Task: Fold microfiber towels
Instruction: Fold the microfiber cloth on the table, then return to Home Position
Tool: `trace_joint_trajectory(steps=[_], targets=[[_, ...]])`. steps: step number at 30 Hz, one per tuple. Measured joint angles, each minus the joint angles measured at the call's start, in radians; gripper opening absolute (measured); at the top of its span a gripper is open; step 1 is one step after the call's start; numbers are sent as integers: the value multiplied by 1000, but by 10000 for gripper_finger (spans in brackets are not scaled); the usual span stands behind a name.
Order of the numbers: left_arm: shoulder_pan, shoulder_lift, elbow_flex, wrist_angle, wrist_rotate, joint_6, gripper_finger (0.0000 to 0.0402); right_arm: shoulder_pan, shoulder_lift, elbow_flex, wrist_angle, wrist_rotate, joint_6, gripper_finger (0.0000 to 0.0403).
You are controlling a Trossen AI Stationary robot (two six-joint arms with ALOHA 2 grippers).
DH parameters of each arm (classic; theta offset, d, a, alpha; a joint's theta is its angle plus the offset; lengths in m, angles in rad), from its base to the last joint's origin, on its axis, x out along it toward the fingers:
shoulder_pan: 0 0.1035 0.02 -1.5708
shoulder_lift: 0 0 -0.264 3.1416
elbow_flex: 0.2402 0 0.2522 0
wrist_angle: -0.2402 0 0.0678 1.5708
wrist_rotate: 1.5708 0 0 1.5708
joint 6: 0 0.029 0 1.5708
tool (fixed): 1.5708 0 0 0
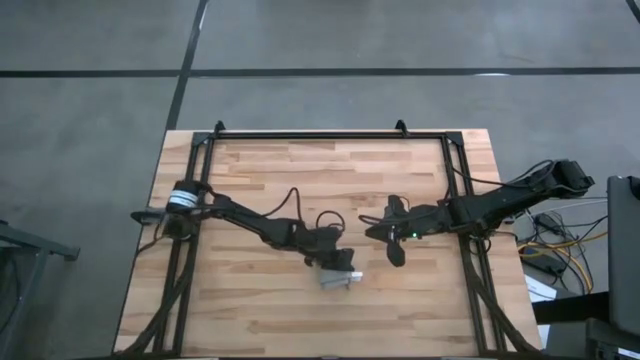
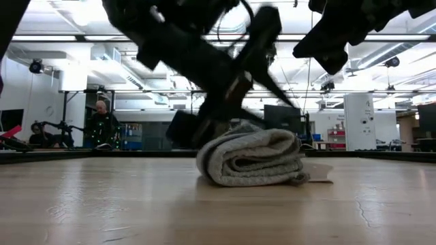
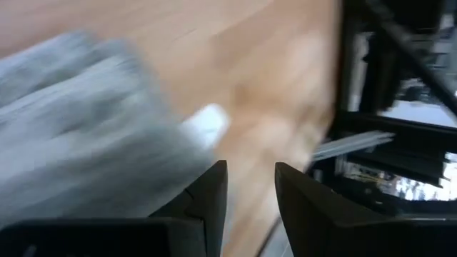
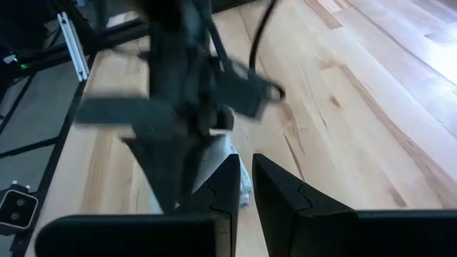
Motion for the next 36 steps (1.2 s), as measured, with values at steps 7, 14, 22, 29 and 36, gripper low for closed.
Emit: trace_joint_trajectory(steps=[7, 14, 22, 29, 36], targets=[[1, -102, 9, -14, -101, 63, 122, 0, 0, 0, -20, 0, -1, 38], [3, -215, 6, -99, -211, 132, 122, 0, 0, 0, -20, 0, -4, 38], [0, -383, 7, -368, -380, 221, 122, 0, 0, 0, -47, -1, -2, 38], [-21, -498, 4, -494, -478, 329, 122, 0, -2, 0, -53, -3, 14, 38], [-68, -531, 4, -494, -706, 646, 122, 0, -38, 0, -57, -11, 59, 38]])
